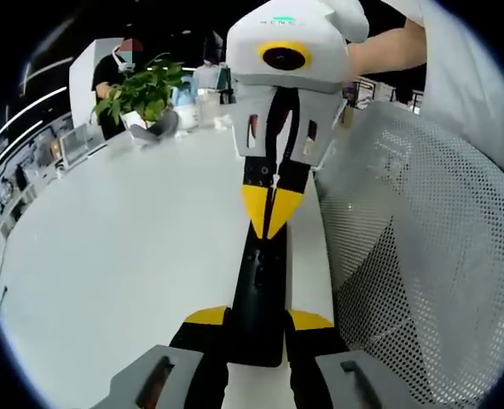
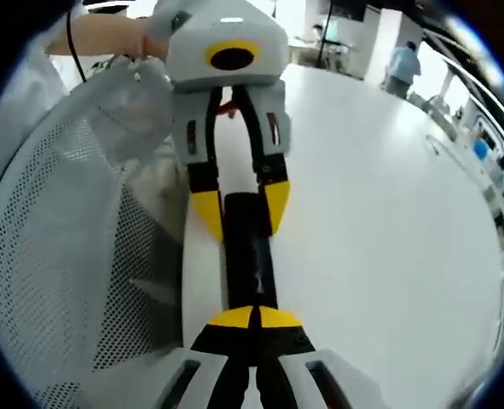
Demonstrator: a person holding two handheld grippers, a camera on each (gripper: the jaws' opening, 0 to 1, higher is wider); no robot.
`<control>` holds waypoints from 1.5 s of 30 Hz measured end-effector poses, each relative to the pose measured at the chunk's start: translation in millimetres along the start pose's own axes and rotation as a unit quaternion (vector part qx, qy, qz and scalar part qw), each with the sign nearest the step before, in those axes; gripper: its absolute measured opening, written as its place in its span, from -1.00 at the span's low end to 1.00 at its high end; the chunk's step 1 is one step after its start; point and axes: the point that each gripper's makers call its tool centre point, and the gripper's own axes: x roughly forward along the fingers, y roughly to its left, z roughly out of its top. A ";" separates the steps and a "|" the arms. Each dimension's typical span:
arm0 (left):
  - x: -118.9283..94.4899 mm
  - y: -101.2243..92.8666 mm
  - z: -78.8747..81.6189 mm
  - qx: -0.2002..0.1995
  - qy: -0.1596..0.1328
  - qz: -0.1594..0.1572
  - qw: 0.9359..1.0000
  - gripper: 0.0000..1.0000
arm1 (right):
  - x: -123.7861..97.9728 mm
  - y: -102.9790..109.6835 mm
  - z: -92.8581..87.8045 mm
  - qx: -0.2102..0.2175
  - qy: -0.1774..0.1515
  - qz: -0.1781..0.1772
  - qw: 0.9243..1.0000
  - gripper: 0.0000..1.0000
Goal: Press the specified remote control buttons in sequence, fully releasing each button before pressing the next.
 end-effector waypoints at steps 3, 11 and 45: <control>-0.1 0.1 0.2 0.000 -0.001 -0.001 1.000 -0.50 | 1.0 -0.3 0.0 -0.007 0.020 0.002 1.000 -1.00; 0.0 0.0 0.3 0.001 -0.003 -0.001 1.000 -0.50 | -1.4 -2.5 -1.0 0.068 -0.045 -0.026 0.996 -1.00; 0.8 -0.6 0.8 0.003 0.001 -0.002 1.000 -0.50 | 3.0 -0.8 6.0 -0.022 -0.017 -0.035 0.999 -1.00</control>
